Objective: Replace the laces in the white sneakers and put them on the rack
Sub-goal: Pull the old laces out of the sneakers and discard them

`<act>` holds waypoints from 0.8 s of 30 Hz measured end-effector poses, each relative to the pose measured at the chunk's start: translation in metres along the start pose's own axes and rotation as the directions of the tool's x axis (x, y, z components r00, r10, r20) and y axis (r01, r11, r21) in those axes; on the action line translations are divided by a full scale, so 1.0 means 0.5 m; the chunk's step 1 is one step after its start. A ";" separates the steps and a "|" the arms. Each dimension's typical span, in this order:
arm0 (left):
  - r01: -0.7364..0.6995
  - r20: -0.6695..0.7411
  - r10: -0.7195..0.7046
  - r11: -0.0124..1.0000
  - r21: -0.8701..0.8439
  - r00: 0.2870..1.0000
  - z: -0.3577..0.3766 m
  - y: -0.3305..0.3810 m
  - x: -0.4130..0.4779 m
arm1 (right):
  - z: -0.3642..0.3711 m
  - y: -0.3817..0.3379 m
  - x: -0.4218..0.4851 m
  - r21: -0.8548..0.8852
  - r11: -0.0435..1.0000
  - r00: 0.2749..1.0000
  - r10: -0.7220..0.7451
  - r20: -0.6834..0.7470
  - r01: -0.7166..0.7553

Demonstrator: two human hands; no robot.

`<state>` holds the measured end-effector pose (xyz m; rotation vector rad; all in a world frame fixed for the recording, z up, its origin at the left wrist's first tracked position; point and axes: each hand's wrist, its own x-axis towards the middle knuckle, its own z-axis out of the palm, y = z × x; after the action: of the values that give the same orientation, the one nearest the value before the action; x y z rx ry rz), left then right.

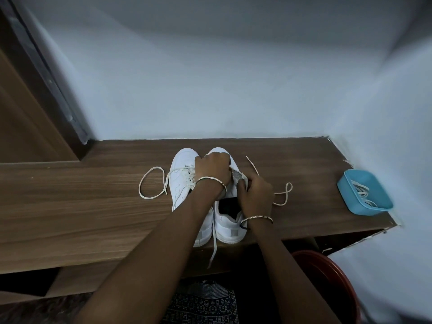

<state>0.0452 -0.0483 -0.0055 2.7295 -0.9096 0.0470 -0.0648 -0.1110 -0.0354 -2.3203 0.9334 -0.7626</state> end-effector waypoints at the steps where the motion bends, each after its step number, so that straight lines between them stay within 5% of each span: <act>1: 0.017 0.002 -0.018 0.999 0.037 1.000 -0.001 0.005 0.001 | -0.001 0.000 -0.001 0.001 1.000 1.000 0.003 -0.002 -0.003; 8: 0.008 -0.121 0.007 0.992 0.126 0.993 0.004 0.018 -0.011 | -0.001 0.002 -0.004 -0.001 0.999 0.999 0.039 0.003 -0.039; 12: 0.098 -0.188 -0.139 0.972 -0.212 0.972 0.011 -0.003 -0.025 | 0.000 -0.003 -0.008 0.023 0.998 0.999 0.051 -0.009 -0.051; 16: 0.240 -0.127 -0.385 0.765 -0.597 0.914 -0.008 -0.033 -0.019 | -0.007 -0.015 -0.016 0.026 0.998 0.998 0.062 -0.019 -0.061; 20: 0.266 -0.121 -0.475 0.666 -0.697 0.872 -0.032 -0.055 -0.012 | -0.006 -0.017 -0.021 0.023 0.999 0.999 0.044 -0.025 -0.044; 24: 0.146 -0.230 -0.368 0.756 -0.638 0.901 -0.042 -0.083 -0.017 | -0.002 -0.019 -0.020 -0.021 0.997 0.997 0.072 -0.013 -0.072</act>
<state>0.0642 -0.0061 0.0039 2.1105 -0.3412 0.1443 -0.0673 -0.0977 -0.0317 -2.2895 1.0298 -0.7411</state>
